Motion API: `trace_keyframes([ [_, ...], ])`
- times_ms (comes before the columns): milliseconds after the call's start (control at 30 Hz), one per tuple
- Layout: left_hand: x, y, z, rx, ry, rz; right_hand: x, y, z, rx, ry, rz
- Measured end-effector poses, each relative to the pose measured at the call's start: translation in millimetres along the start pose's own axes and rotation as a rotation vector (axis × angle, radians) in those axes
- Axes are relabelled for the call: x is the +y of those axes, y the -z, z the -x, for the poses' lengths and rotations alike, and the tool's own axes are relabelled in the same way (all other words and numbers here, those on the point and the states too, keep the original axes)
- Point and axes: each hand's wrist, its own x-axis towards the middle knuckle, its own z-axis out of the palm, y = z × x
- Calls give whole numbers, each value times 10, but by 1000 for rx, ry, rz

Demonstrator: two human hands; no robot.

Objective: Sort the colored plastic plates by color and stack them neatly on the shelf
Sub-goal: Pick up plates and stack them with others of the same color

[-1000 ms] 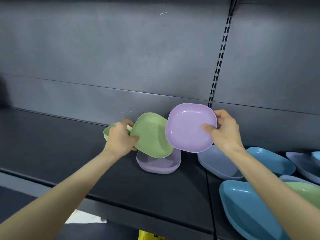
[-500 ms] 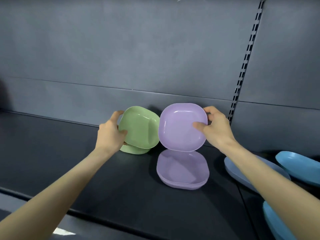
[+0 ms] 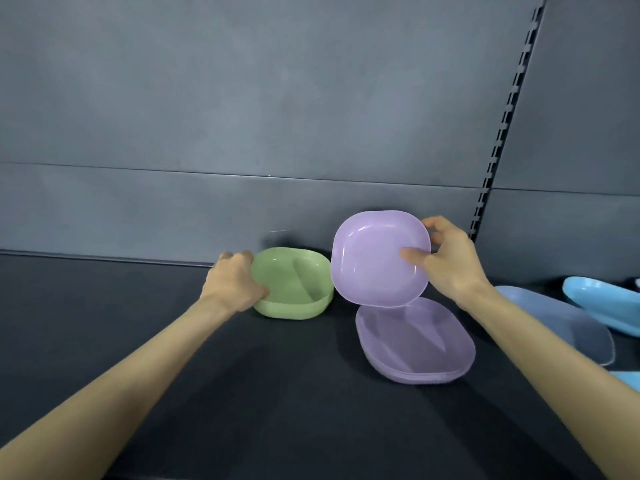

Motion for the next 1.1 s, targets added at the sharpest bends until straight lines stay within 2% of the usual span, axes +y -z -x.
trace_keyframes([
  [100, 11, 21, 19, -21, -23, -29, -7, -5, 9, 10, 0, 0],
  [233, 272, 26, 200, 122, -305, 122, 19, 49, 18, 17, 7, -9],
  [267, 380, 12, 265, 89, -356, 209, 39, 75, 26, 8, 7, -23],
  [367, 674, -123, 425, -148, -408, 423, 102, 179, 58, -25, -1, -74],
  [500, 857, -348, 504, -199, -434, 497, 228, 314, 122, -109, -31, -95],
  [700, 919, -446, 591, -197, -454, 318, 476, 386, 139, -256, -77, 156],
  [867, 947, -472, 660, -236, -414, 184, 638, 370, 145, -402, -113, 276],
  [1100, 931, -537, 629, -361, -382, 221, 668, 360, 190, -539, -83, 335],
])
